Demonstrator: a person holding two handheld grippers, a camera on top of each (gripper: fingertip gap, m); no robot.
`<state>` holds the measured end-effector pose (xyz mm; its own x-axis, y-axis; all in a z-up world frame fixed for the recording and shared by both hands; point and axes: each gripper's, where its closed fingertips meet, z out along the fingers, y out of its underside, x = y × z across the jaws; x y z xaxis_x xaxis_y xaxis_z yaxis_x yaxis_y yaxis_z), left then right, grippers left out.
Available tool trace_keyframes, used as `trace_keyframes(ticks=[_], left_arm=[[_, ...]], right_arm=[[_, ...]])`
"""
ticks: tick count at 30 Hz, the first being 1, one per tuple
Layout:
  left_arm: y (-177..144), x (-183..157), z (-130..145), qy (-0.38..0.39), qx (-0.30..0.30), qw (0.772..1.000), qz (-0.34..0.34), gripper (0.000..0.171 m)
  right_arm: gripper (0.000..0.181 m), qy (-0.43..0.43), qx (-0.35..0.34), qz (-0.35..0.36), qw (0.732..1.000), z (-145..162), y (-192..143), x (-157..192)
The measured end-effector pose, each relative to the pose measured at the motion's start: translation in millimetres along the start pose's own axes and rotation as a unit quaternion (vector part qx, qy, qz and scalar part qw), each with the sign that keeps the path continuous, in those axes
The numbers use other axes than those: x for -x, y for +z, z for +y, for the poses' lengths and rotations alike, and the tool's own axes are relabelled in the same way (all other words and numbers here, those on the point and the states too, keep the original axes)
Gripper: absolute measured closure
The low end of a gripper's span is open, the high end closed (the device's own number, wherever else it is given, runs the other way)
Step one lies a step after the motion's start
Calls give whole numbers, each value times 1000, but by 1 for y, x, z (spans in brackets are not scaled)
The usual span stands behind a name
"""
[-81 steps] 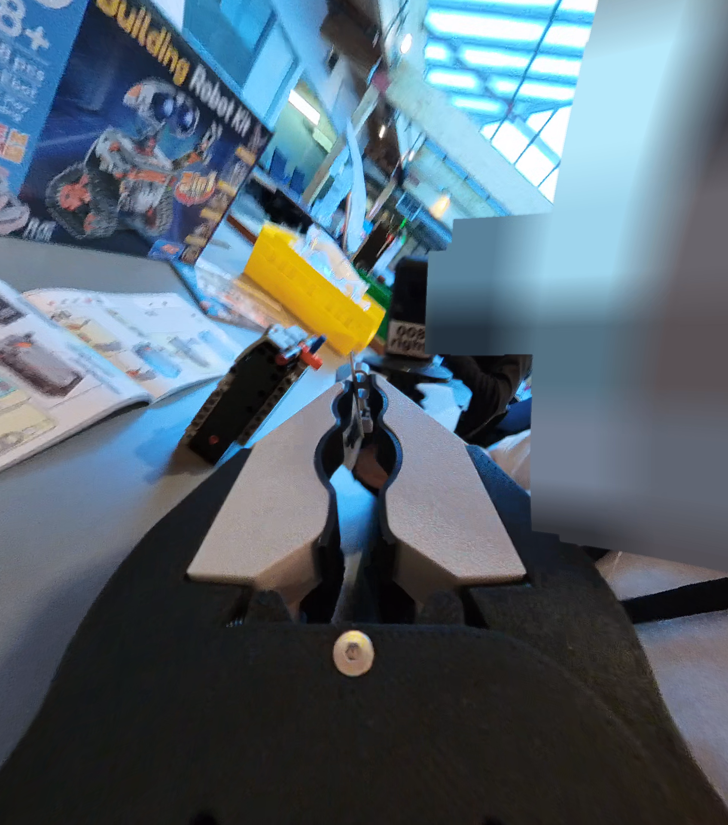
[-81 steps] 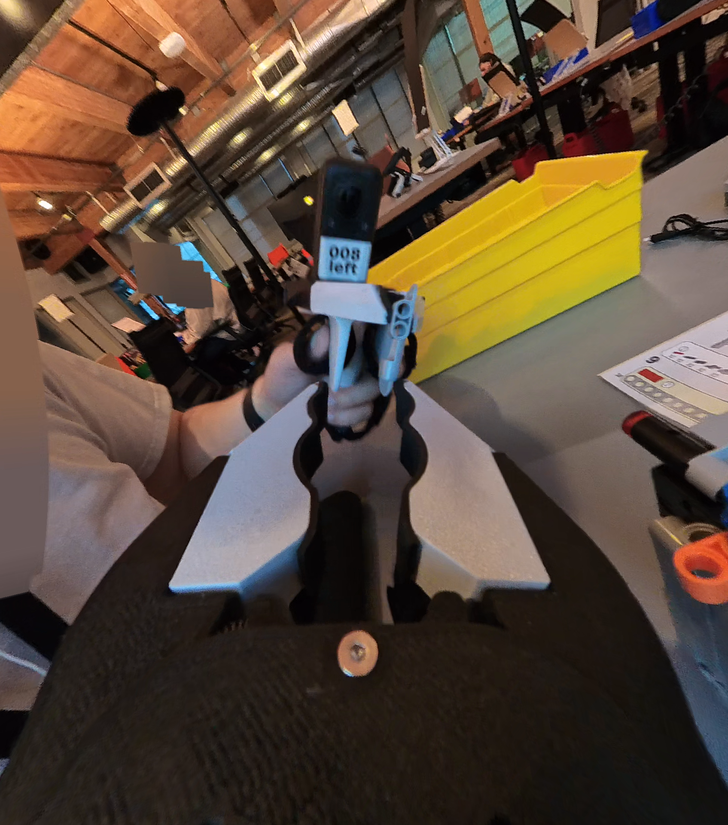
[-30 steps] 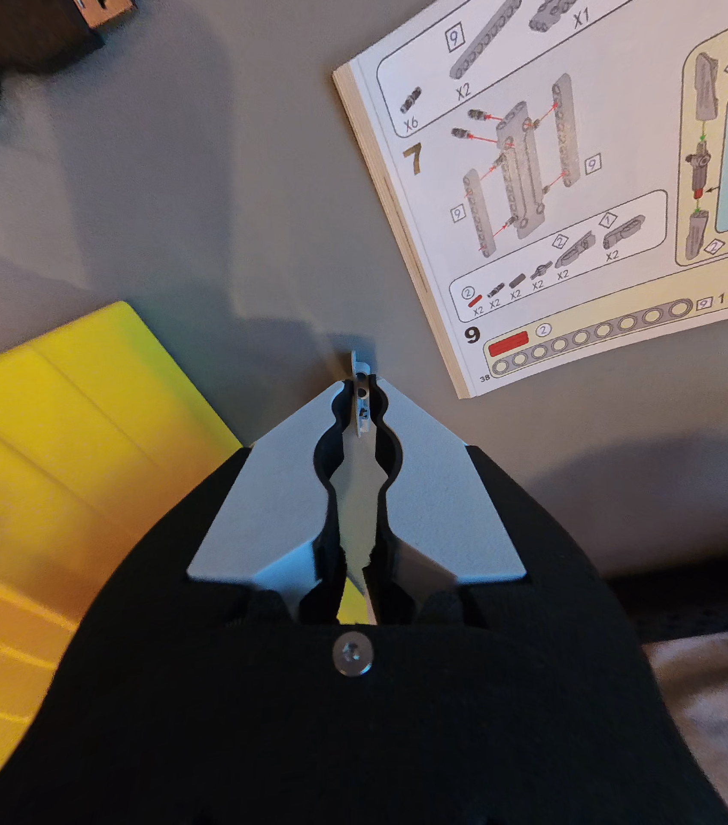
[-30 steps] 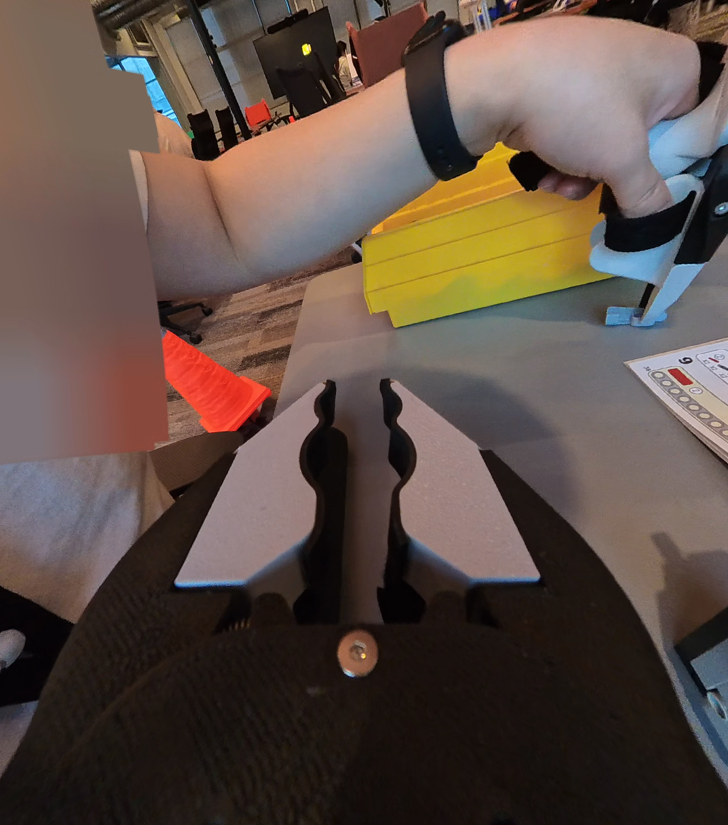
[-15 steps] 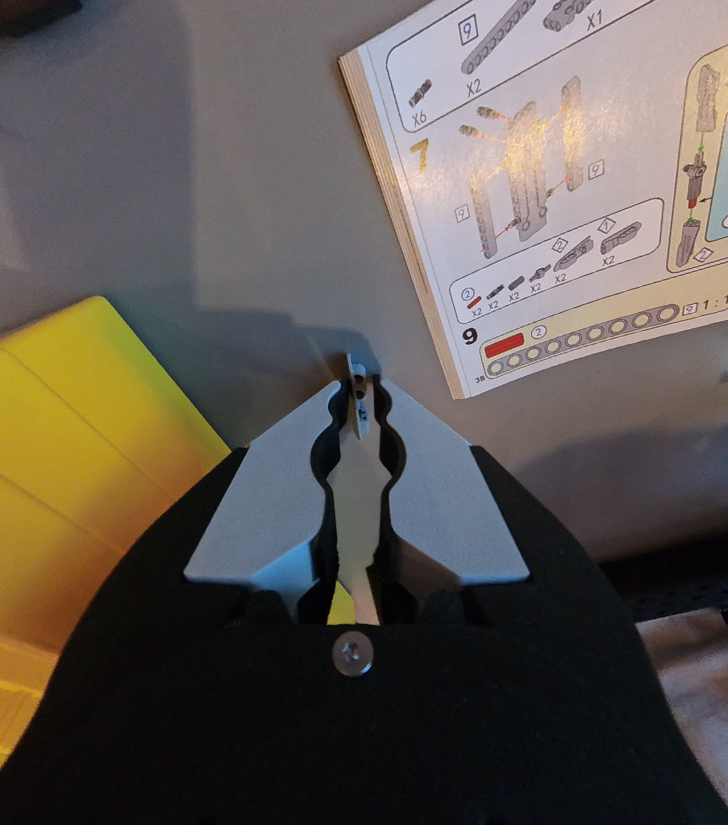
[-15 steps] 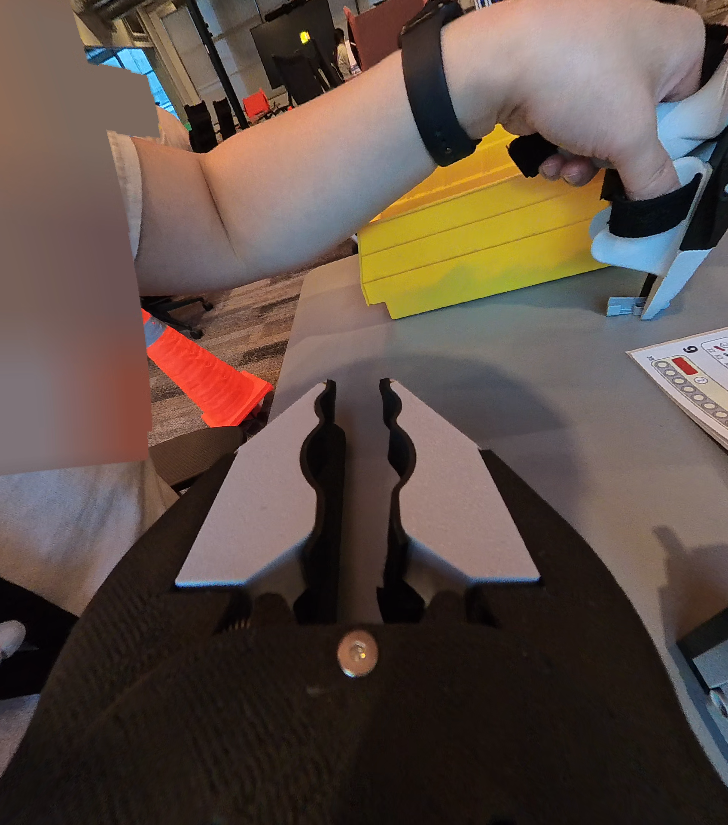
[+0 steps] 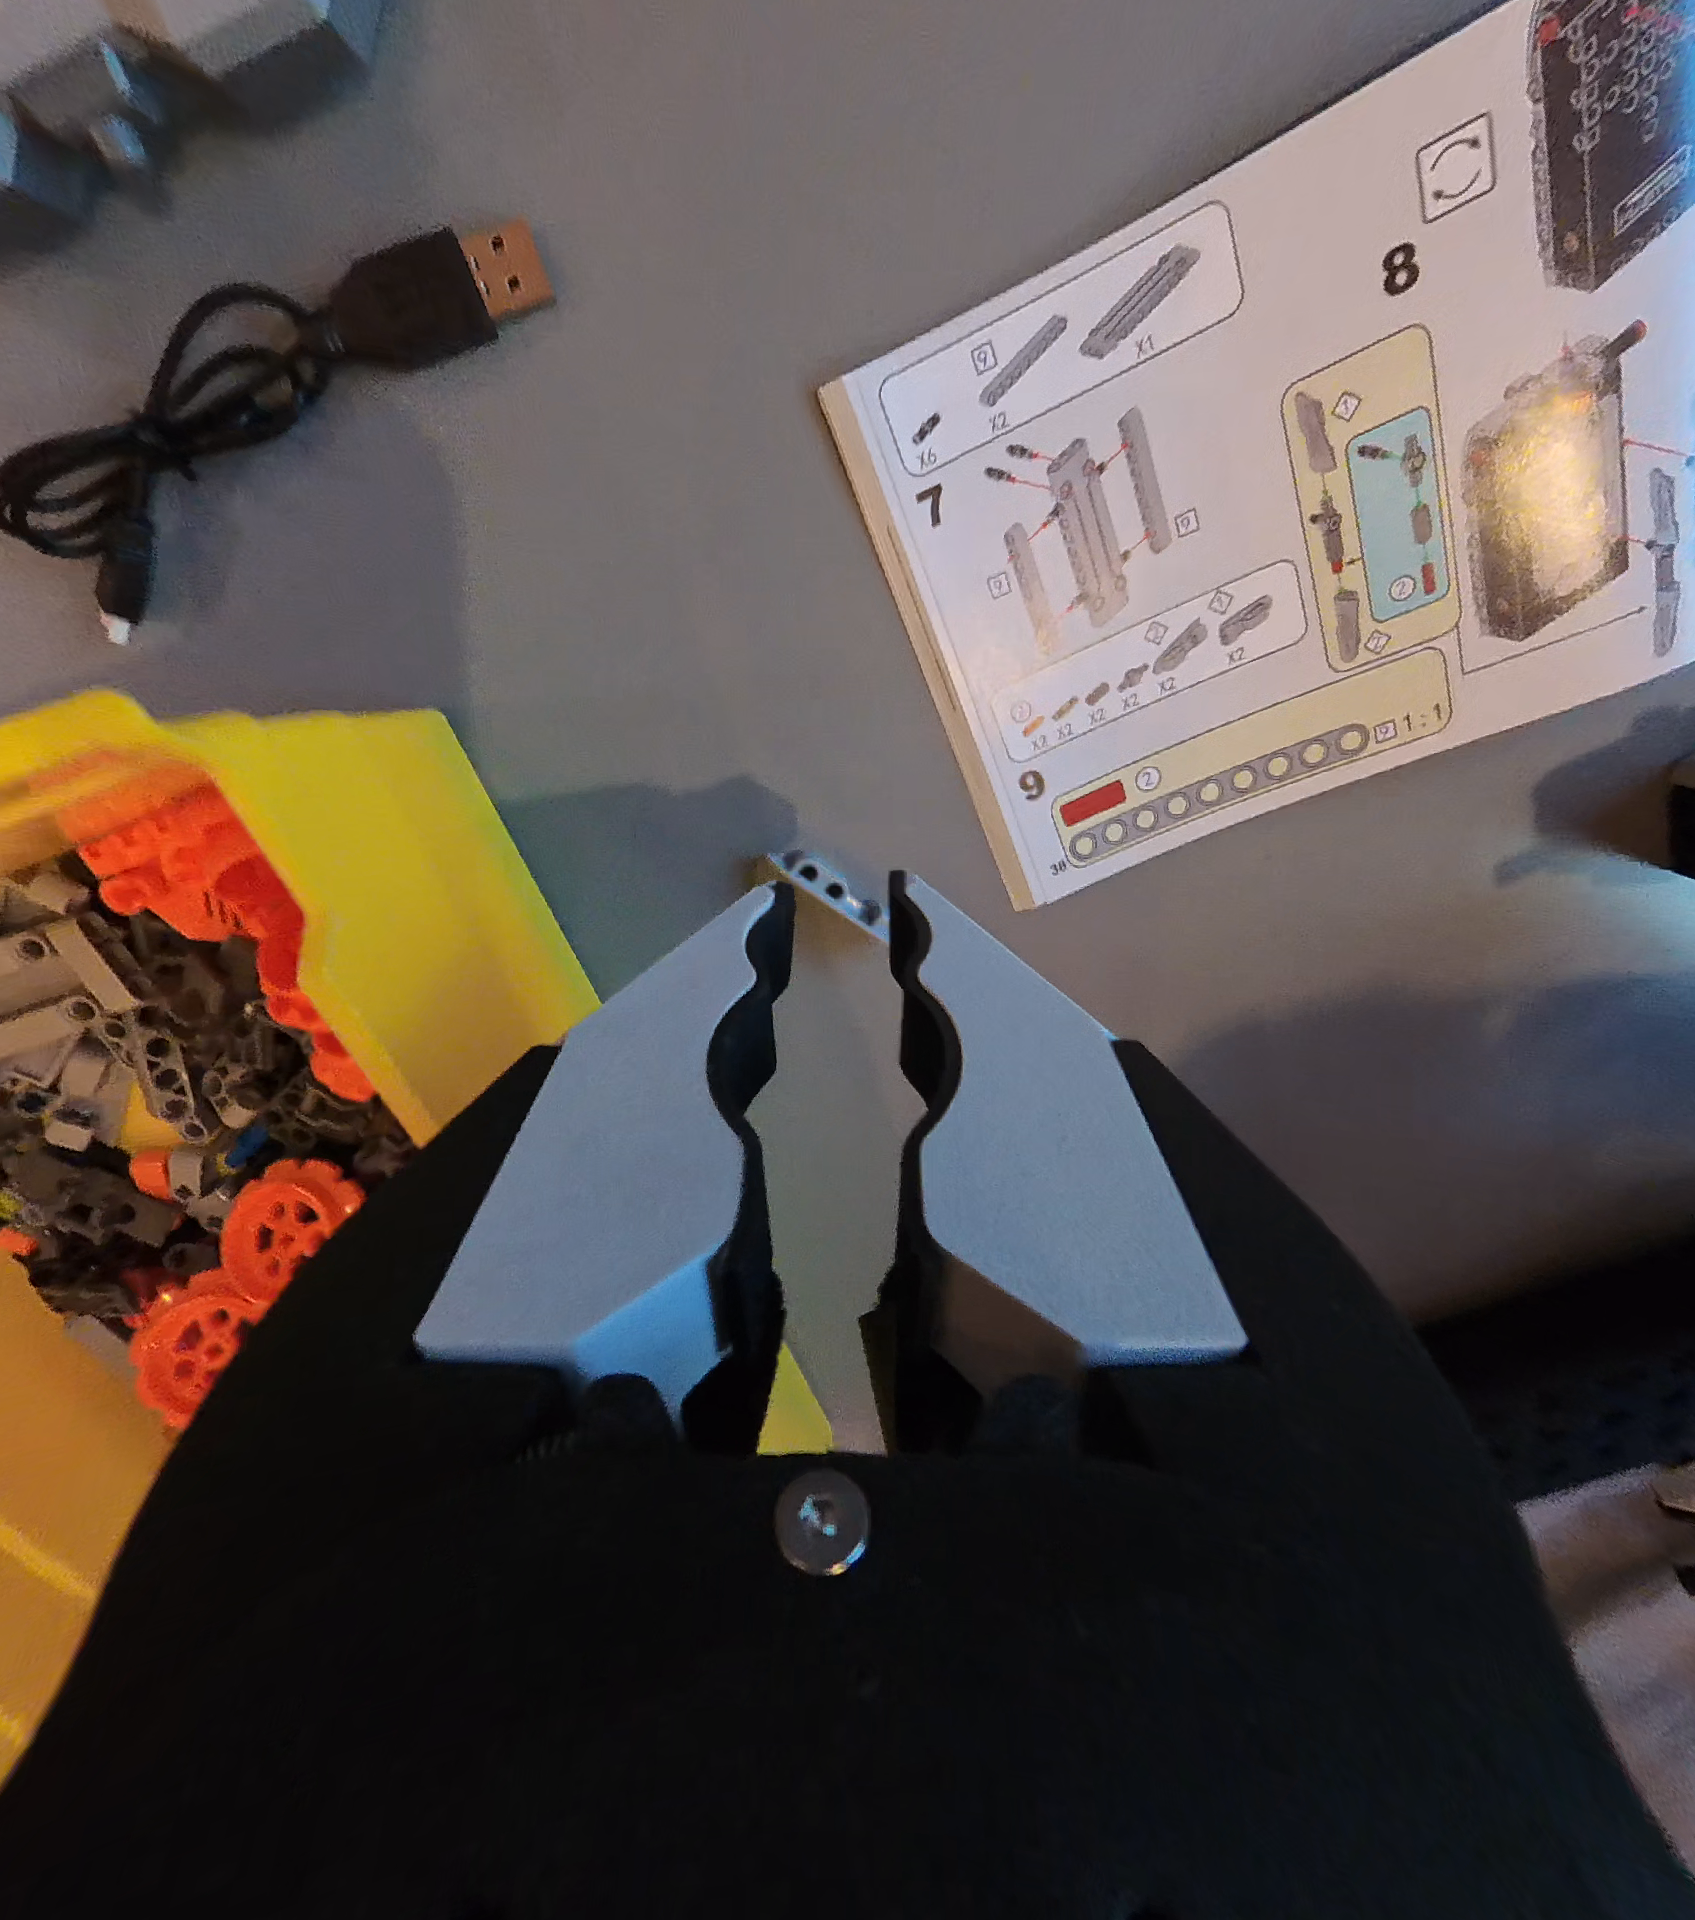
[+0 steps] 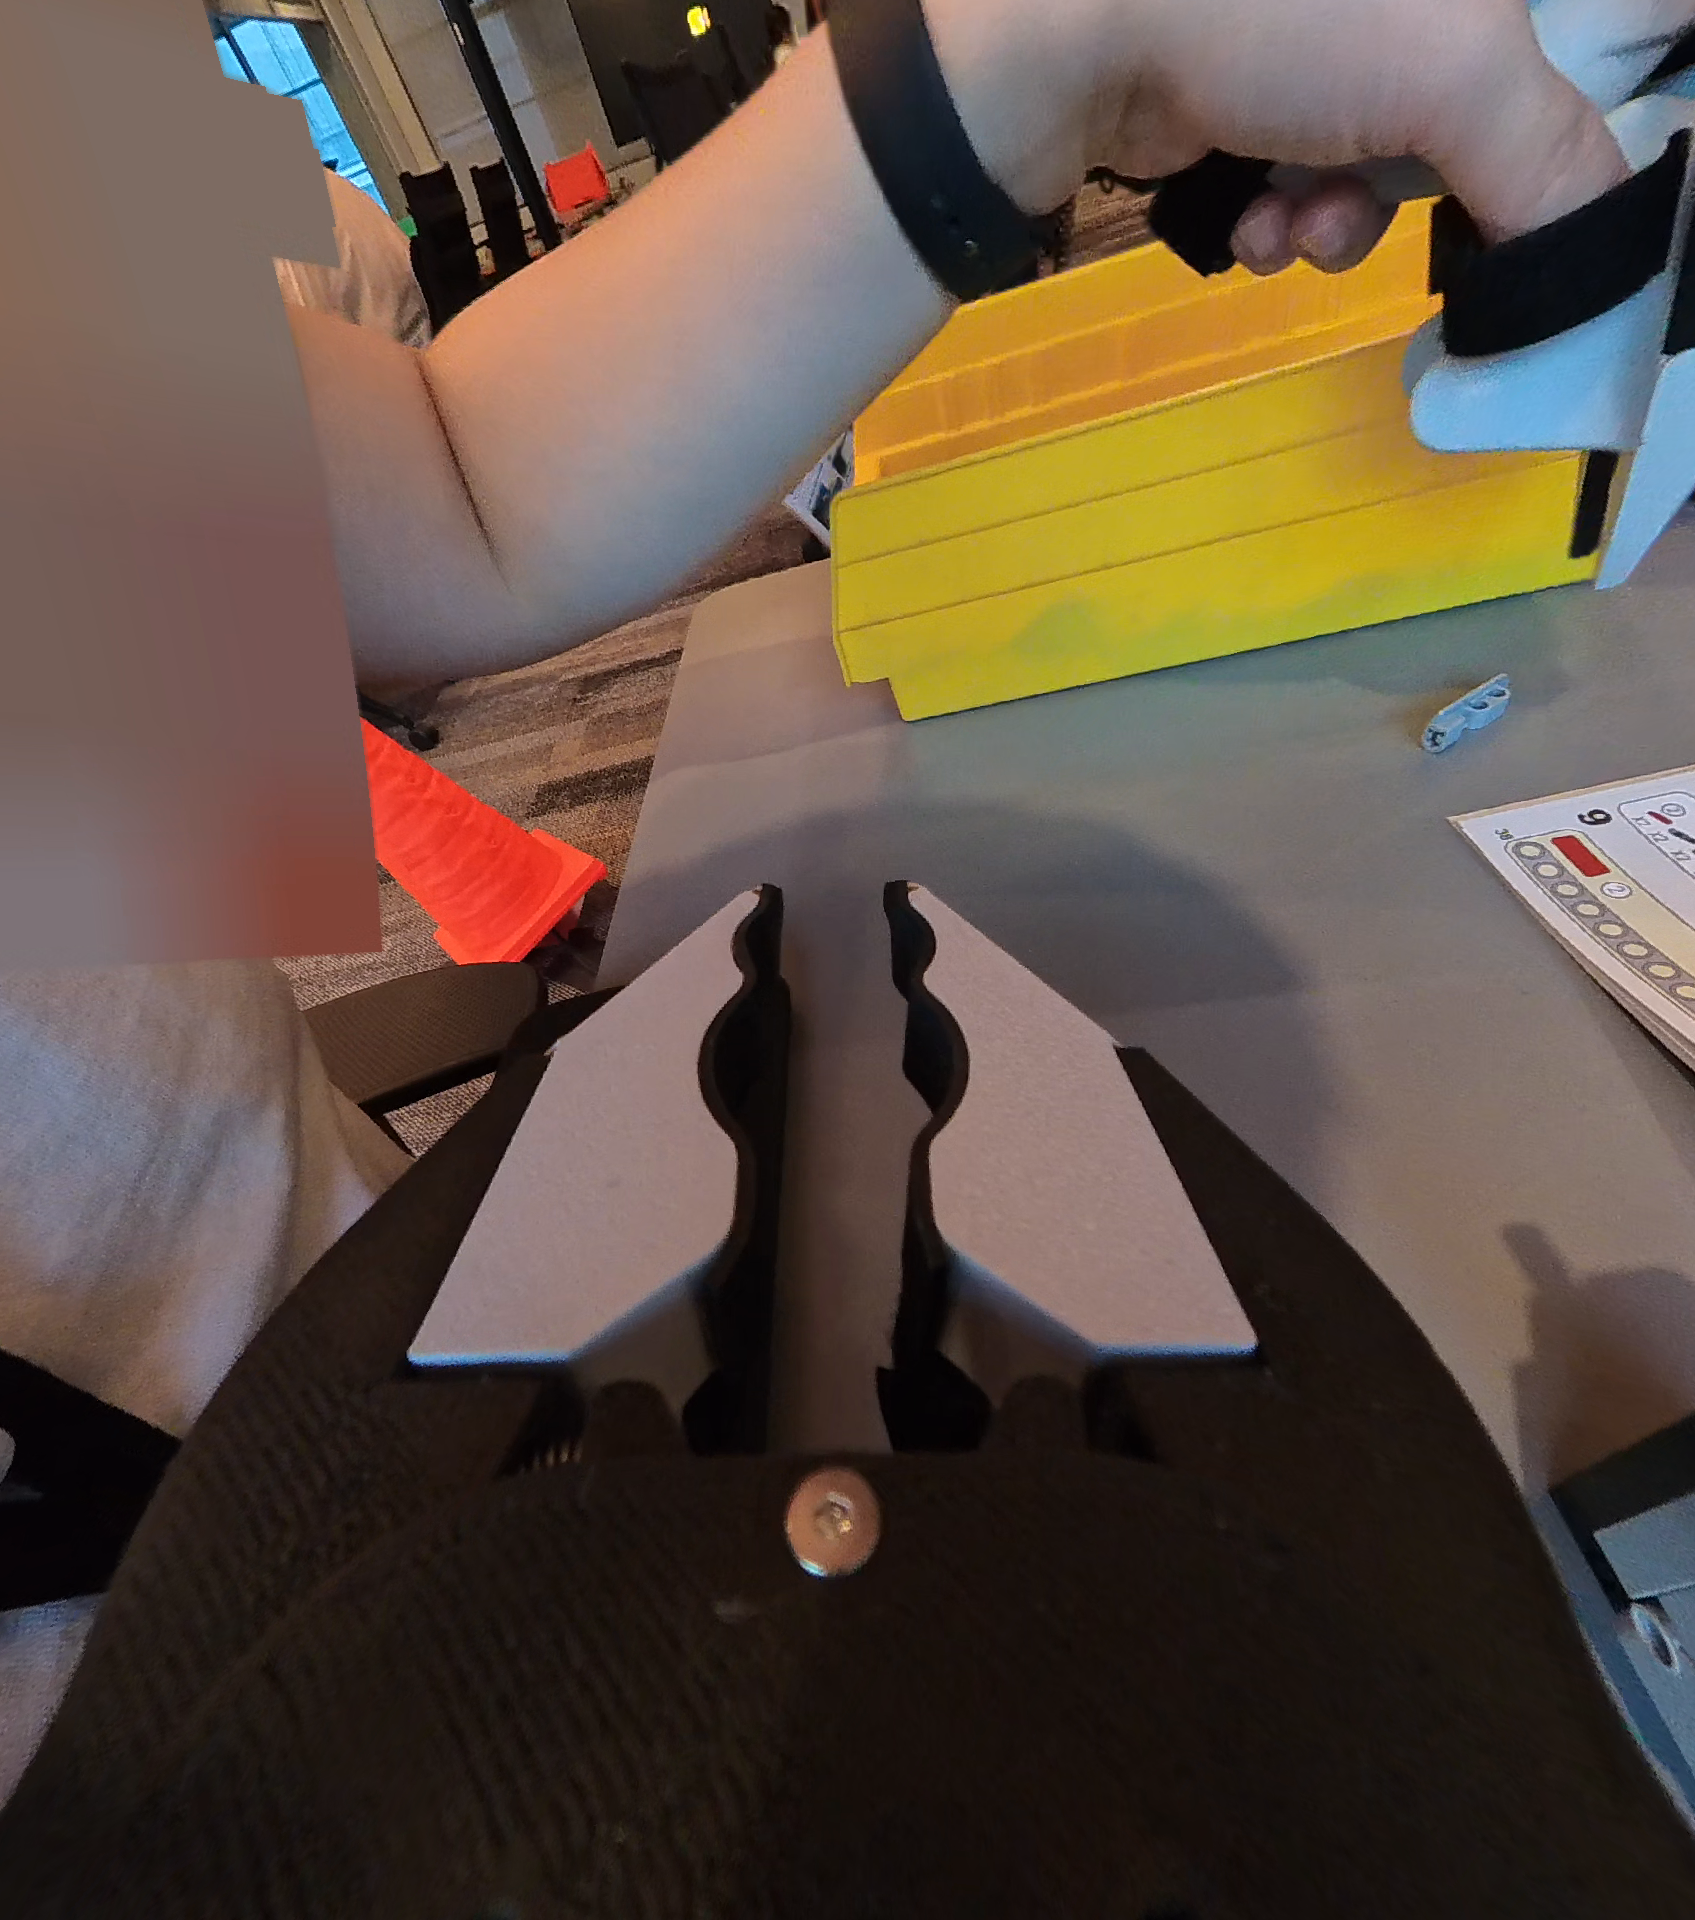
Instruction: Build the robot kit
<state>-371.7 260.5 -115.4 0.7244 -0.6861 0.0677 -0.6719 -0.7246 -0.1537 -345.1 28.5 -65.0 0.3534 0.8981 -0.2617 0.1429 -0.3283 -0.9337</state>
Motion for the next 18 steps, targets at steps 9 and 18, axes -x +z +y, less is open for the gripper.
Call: trace_keyframes(ticks=[9,18], left_arm=[[28,-10,31,2,46,999,18,151],[38,-2,41,36,76,996,-26,162]], right_arm=[[161,-2,0,2,1000,0,0,0],[162,-4,-4,-1,1000,-3,-1,3]])
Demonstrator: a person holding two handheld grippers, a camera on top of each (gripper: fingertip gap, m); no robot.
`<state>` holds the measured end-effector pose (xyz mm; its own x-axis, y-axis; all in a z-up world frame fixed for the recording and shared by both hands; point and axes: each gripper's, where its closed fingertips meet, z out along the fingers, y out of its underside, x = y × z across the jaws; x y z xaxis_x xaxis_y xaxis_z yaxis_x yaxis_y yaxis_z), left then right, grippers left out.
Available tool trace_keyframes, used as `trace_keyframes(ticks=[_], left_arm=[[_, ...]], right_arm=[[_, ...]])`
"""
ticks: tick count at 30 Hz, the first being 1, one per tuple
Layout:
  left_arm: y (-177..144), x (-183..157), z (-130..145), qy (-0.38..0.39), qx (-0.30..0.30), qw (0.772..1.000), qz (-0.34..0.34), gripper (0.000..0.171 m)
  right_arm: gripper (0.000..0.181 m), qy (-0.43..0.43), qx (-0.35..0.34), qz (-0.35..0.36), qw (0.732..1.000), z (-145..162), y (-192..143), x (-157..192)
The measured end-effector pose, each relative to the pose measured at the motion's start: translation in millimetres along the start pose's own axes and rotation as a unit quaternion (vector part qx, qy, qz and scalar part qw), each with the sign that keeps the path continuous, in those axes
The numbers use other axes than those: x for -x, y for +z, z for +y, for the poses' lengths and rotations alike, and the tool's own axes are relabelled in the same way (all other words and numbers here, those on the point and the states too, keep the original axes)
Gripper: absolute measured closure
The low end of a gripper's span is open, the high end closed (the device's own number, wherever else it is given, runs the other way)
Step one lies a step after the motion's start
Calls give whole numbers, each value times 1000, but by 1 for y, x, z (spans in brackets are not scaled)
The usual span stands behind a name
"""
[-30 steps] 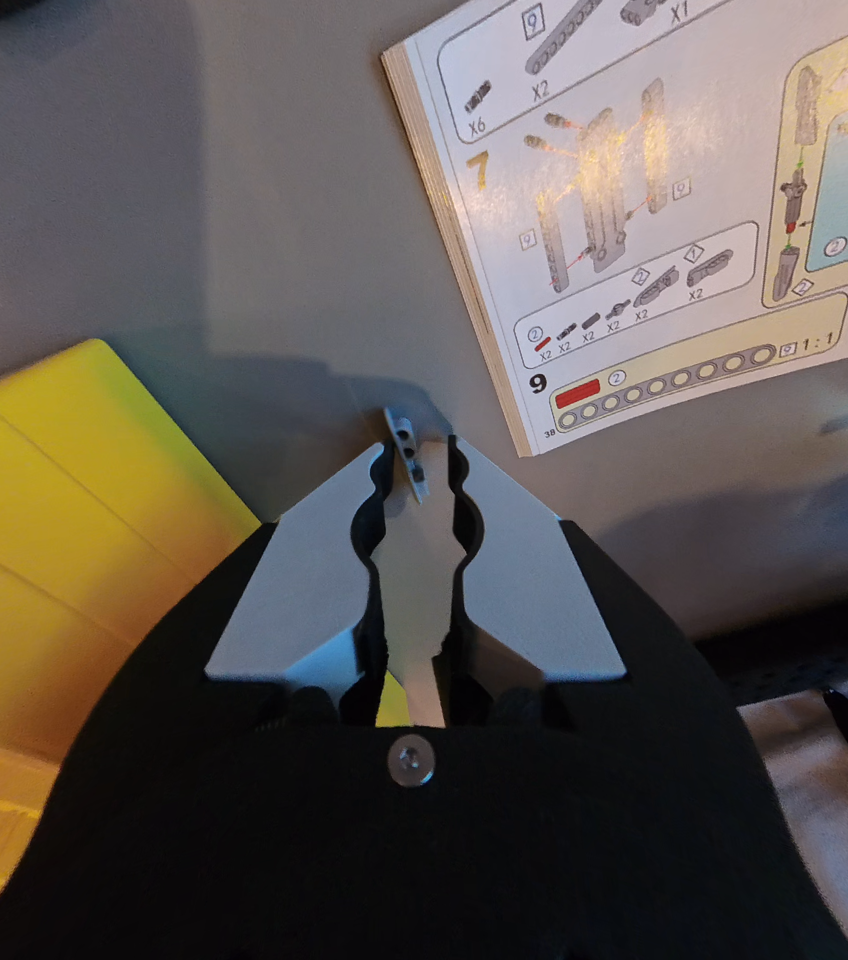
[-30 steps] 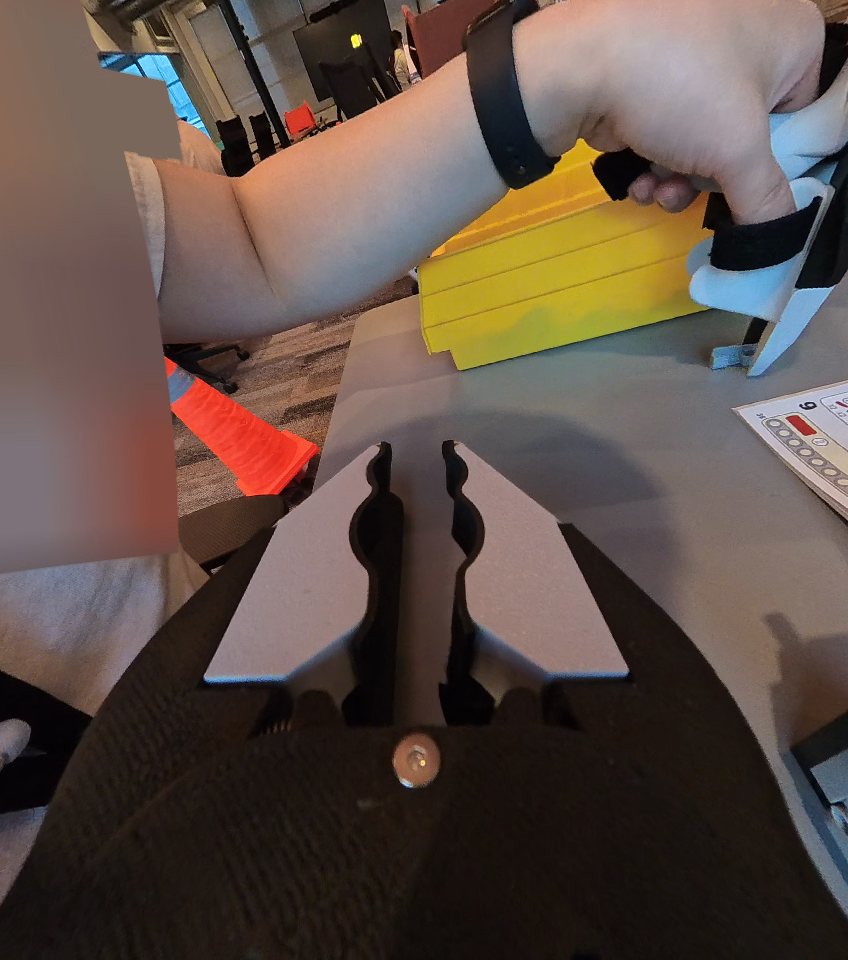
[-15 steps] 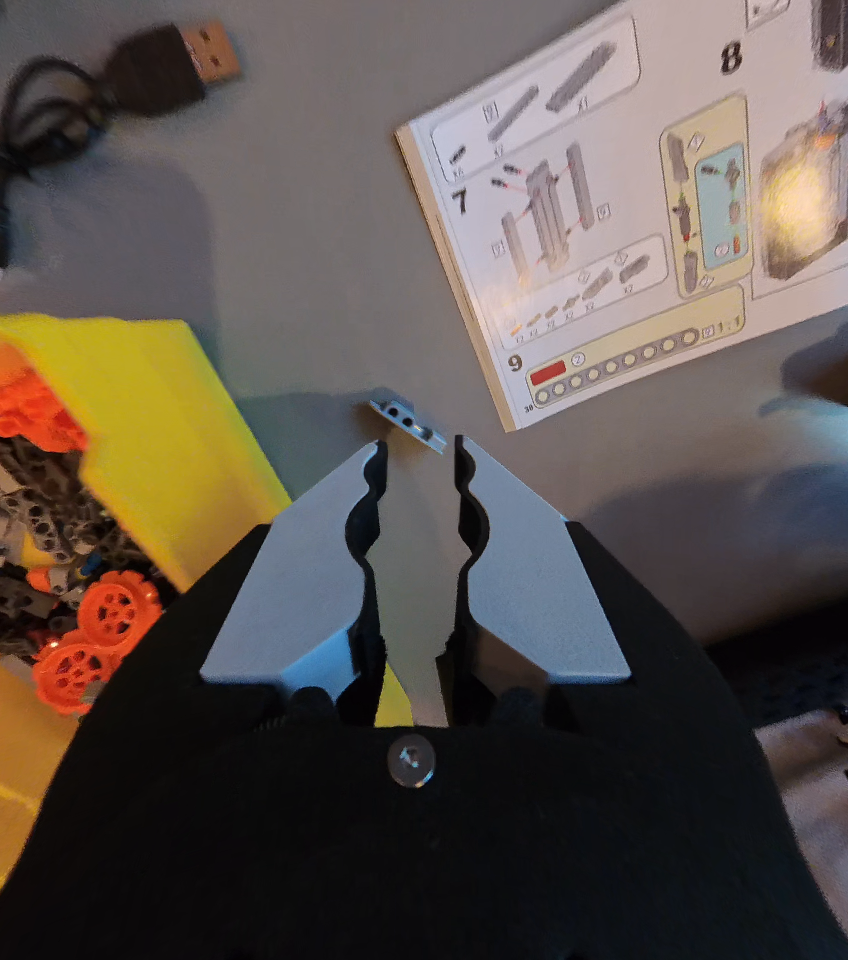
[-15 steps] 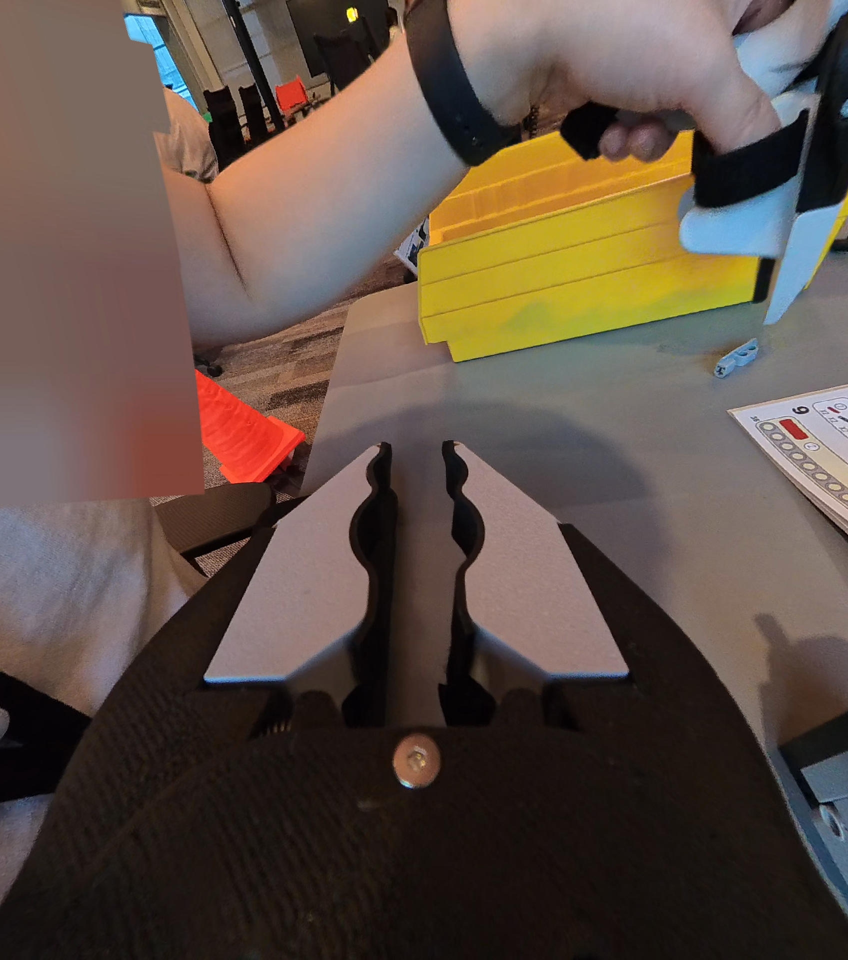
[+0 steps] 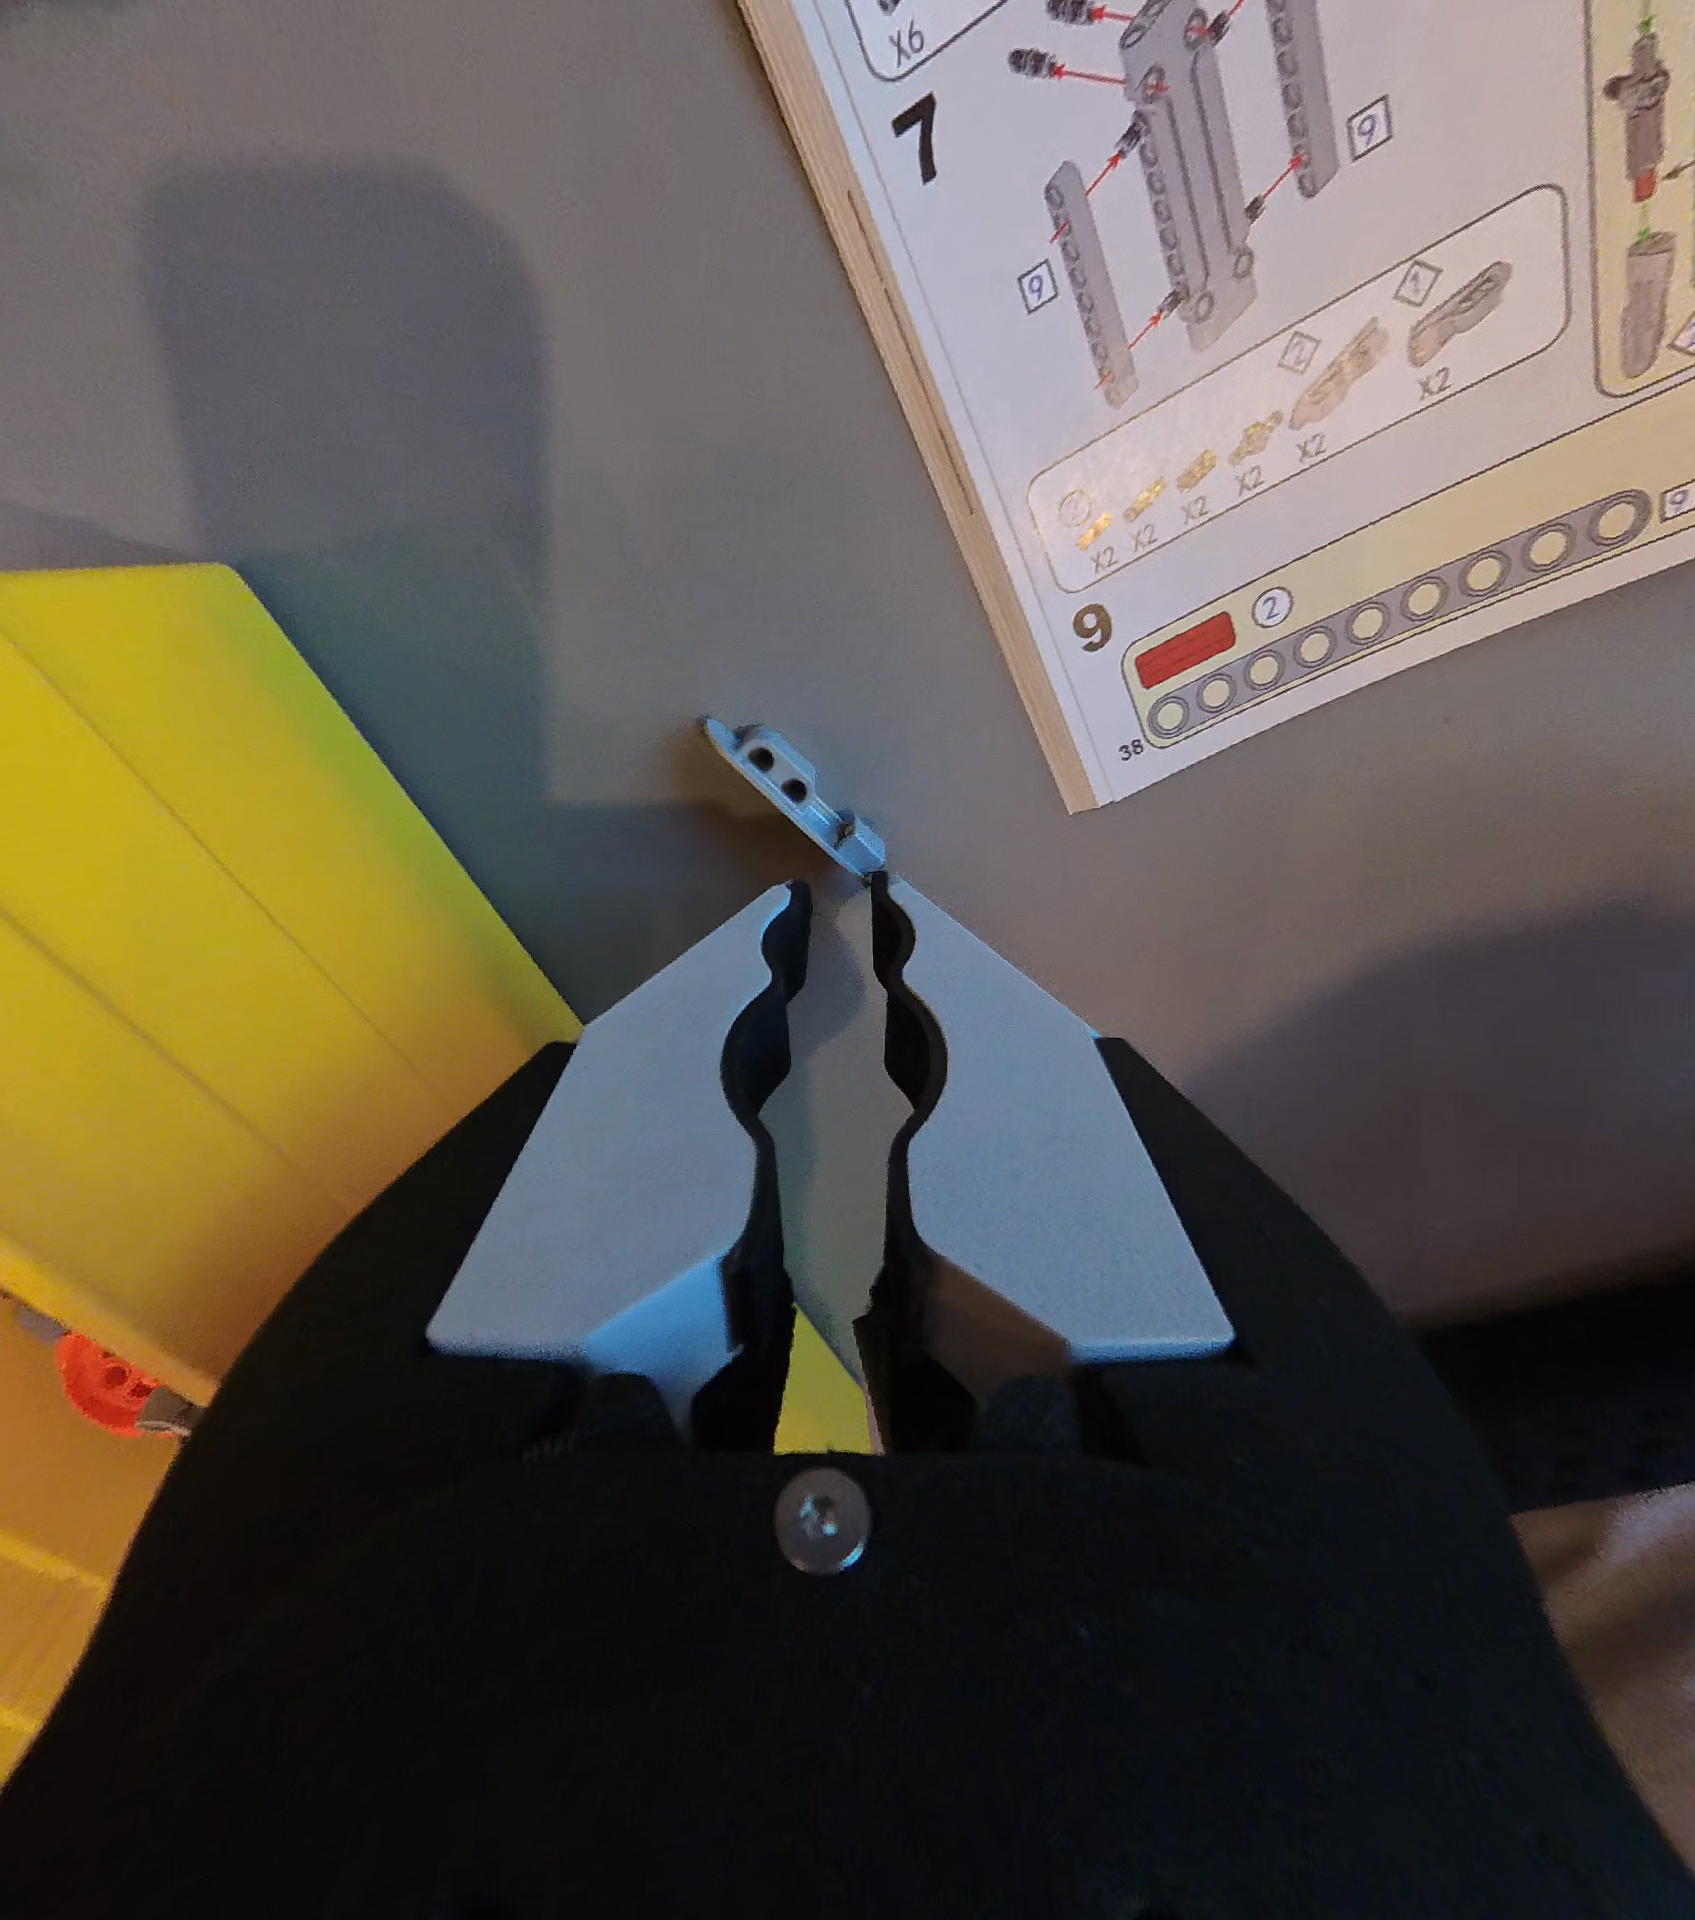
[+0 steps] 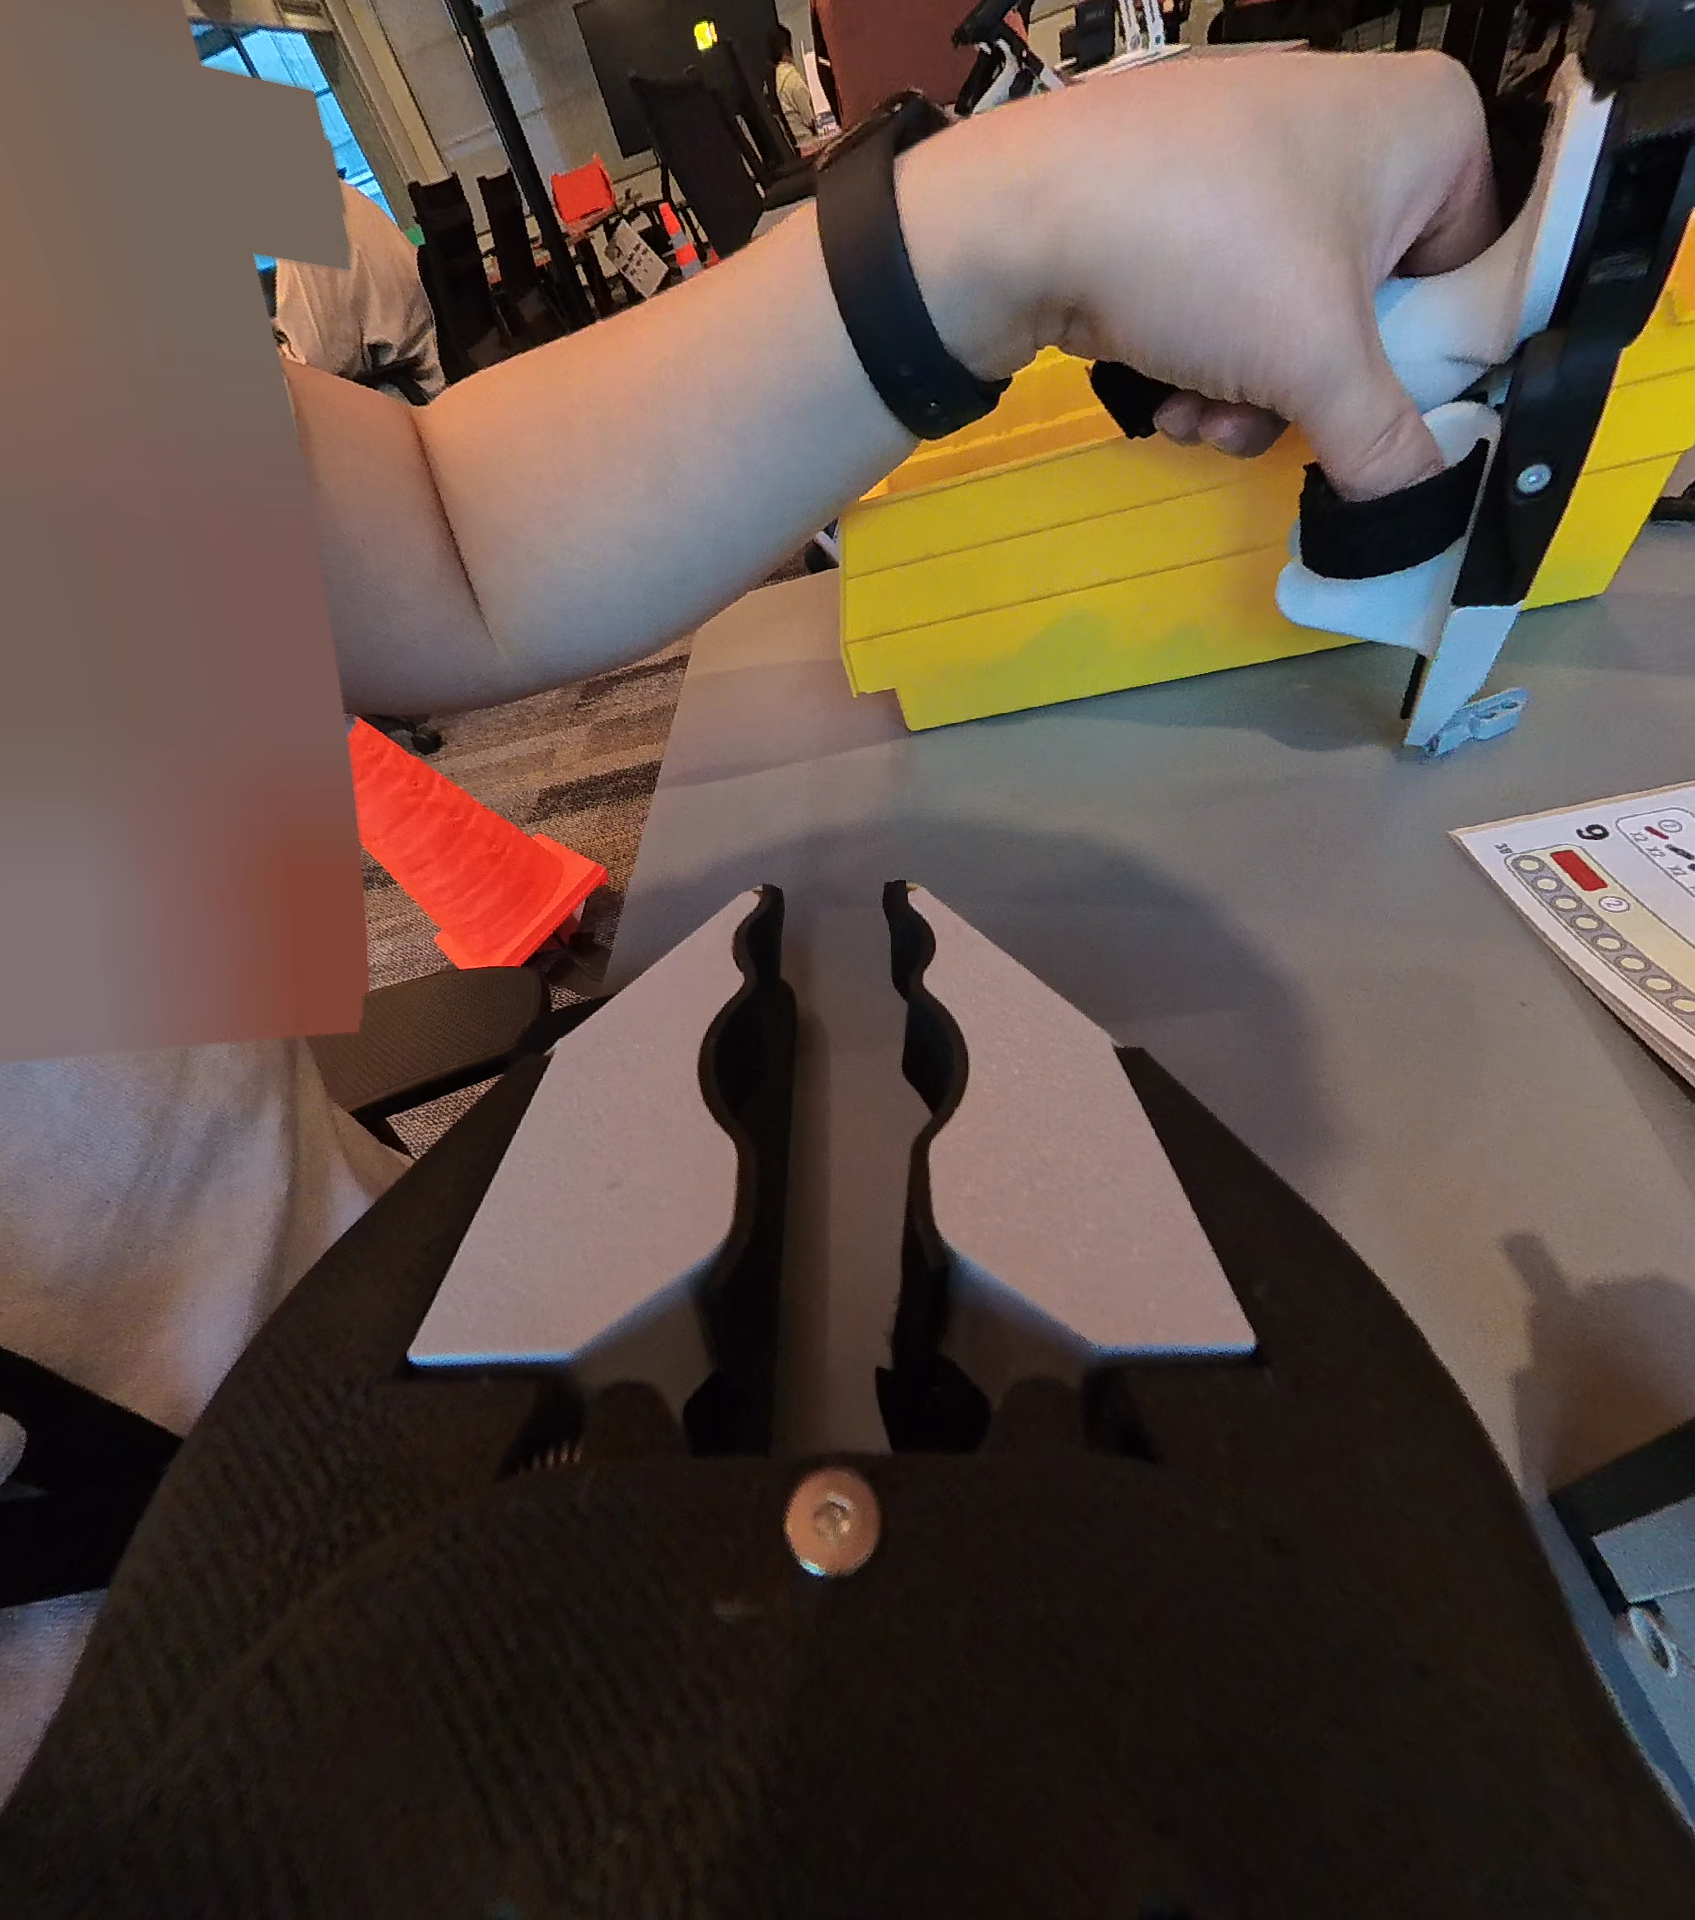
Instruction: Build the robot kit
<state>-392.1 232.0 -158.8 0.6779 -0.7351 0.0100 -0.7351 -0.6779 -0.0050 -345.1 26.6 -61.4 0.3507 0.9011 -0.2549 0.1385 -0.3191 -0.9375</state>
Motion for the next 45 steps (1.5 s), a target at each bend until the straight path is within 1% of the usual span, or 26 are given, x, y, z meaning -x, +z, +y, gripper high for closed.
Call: trace_keyframes(ticks=[7,10,11,12,14,15,16,18,19,20,21,23,26,28,32,36,38,40,42,43,45], left_arm=[[0,3,4,3,6,1000,-10,163],[-17,-4,5,4,-15,1000,5,163],[-29,-7,2,4,-40,999,10,161],[-45,-11,-2,7,-76,997,19,161],[-88,-21,-9,20,-168,984,44,159],[-113,-25,-10,28,-222,973,57,154],[-139,-22,-9,27,-277,959,55,152],[-184,1,2,-3,-371,928,20,142],[-200,13,11,-17,-406,914,7,135],[-210,23,21,-26,-429,903,0,131],[-216,33,29,-35,-444,895,-4,131],[-217,52,41,-54,-459,887,1,120],[-200,72,46,-70,-446,892,34,121],[-182,94,47,-69,-416,906,20,130],[-136,136,48,-32,-316,948,-30,144],[-96,157,44,29,-225,973,-51,153],[-73,169,46,70,-169,980,-82,156],[-48,183,49,114,-115,980,-111,162],[-29,197,54,134,-68,980,-134,164],[-21,197,56,135,-54,982,-125,162],[-12,201,54,132,-47,983,-117,158]], right_arm=[[161,0,0,-3,1000,-1,0,2],[161,2,0,-4,1000,0,0,1],[161,4,0,-4,1000,0,0,1],[161,7,1,-5,1000,1,0,0],[161,12,1,-8,1000,2,1,0],[161,13,0,-9,1000,2,1,0],[161,13,-1,-9,1000,2,1,0],[161,13,2,-9,1000,4,2,0],[161,12,4,-10,1000,4,2,0],[161,9,4,-11,1000,4,3,1],[161,3,3,-10,1000,4,3,1],[162,-12,8,-8,1000,7,5,0],[162,-39,14,-4,999,11,8,-1],[163,-52,10,-6,999,10,9,-1],[163,-62,-5,-25,998,7,12,5],[164,-77,0,-27,997,11,15,5],[164,-76,4,-32,997,13,17,6],[164,-75,6,-33,997,15,18,6],[164,-77,7,-34,996,16,18,6],[164,-76,9,-34,996,16,18,6],[164,-76,8,-33,997,16,17,5]])
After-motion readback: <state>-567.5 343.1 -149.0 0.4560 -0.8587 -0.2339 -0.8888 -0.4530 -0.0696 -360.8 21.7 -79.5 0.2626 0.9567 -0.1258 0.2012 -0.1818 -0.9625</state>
